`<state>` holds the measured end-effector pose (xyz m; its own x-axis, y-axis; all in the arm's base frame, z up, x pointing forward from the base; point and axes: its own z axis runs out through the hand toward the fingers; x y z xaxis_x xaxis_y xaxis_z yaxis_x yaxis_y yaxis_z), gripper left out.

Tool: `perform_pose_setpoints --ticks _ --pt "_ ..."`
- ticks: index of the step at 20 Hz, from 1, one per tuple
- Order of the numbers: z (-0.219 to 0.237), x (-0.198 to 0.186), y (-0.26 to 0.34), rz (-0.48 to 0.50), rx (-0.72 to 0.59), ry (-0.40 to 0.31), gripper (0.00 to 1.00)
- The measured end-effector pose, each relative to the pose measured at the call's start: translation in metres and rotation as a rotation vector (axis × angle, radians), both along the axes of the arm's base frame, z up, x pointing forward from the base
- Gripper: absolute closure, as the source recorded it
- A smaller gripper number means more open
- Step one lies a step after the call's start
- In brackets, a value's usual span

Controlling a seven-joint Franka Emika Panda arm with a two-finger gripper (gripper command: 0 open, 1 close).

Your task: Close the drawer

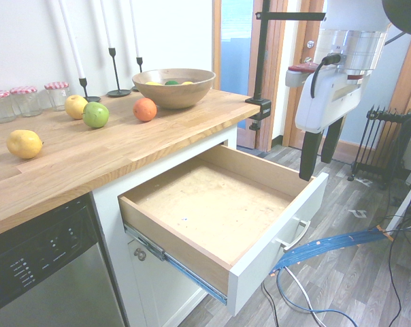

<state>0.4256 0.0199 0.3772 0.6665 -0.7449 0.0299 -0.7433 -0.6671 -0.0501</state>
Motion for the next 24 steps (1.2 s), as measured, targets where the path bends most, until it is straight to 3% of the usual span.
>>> perform_pose_setpoints --ticks 18,24 --pt "-0.045 -0.043 -0.008 0.000 -0.021 -0.004 0.00" --pt "-0.076 -0.037 -0.014 -0.010 -0.014 0.014 0.00"
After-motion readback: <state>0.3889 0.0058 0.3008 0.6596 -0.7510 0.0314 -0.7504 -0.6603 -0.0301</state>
